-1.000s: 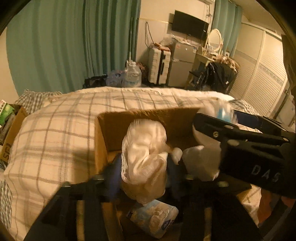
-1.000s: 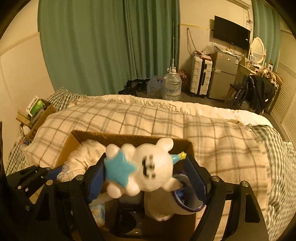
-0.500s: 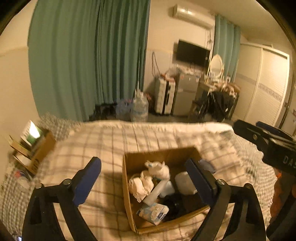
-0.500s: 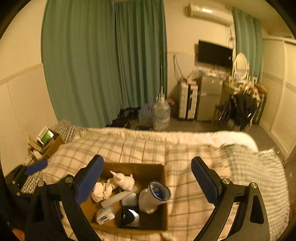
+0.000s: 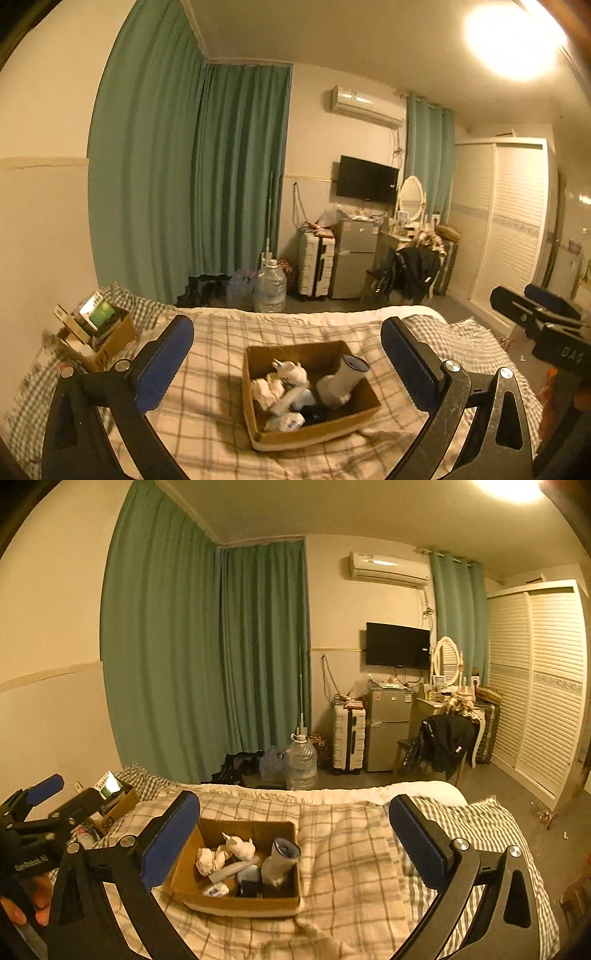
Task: Organize objects
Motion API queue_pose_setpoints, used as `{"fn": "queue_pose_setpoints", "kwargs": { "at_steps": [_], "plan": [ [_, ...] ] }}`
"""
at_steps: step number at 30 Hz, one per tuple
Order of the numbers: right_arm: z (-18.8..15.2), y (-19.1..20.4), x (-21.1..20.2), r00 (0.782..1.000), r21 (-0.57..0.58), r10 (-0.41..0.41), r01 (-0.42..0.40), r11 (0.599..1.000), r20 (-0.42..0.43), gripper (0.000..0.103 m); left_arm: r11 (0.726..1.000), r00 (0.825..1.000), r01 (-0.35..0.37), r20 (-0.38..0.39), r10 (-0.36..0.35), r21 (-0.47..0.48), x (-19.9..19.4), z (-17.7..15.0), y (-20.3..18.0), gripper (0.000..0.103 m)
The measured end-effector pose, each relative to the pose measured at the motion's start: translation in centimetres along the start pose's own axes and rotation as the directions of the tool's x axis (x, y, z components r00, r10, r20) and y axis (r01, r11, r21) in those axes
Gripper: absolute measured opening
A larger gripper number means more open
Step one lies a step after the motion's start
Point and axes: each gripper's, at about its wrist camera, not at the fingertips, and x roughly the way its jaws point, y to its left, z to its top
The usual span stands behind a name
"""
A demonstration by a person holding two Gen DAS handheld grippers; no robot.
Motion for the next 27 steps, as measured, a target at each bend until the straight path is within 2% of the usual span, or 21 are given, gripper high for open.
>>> {"fn": "queue_pose_setpoints", "kwargs": {
  "at_steps": [6, 10, 13, 17, 27],
  "plan": [
    [-5.6, -1.0, -1.3, 0.998, 0.019, -0.056, 0.056, 0.998, 0.005, 0.103, 0.999, 0.999, -0.039, 0.008, 0.039, 0.026, -1.3, -4.8, -0.4, 0.103],
    [-9.9, -1.4, -0.9, 0.994, 0.013, -0.110, 0.110, 0.994, 0.026, 0.103, 0.999, 0.998, -0.050, -0.023, 0.050, 0.011, -0.5, -9.2, -0.2, 0.103],
    [-12.2, -1.7, 0.1, 0.992, 0.006, -0.121, 0.120, 0.993, 0.021, 0.103, 0.996, 0.995, -0.080, -0.052, 0.083, 0.044, 0.4, -11.5, -0.4, 0.103],
    [-13.3, -2.0, 1.7, 0.992, -0.004, -0.123, 0.123, 0.992, -0.019, 0.103, 0.994, 0.991, -0.100, -0.087, 0.103, 0.046, 1.2, -12.7, -0.4, 0.103],
    [-13.6, -1.1, 1.5, 0.994, -0.041, -0.105, 0.105, 0.994, -0.011, 0.103, 0.995, 0.992, -0.095, -0.084, 0.098, 0.038, 0.9, -12.8, -0.1, 0.103]
  ]
}}
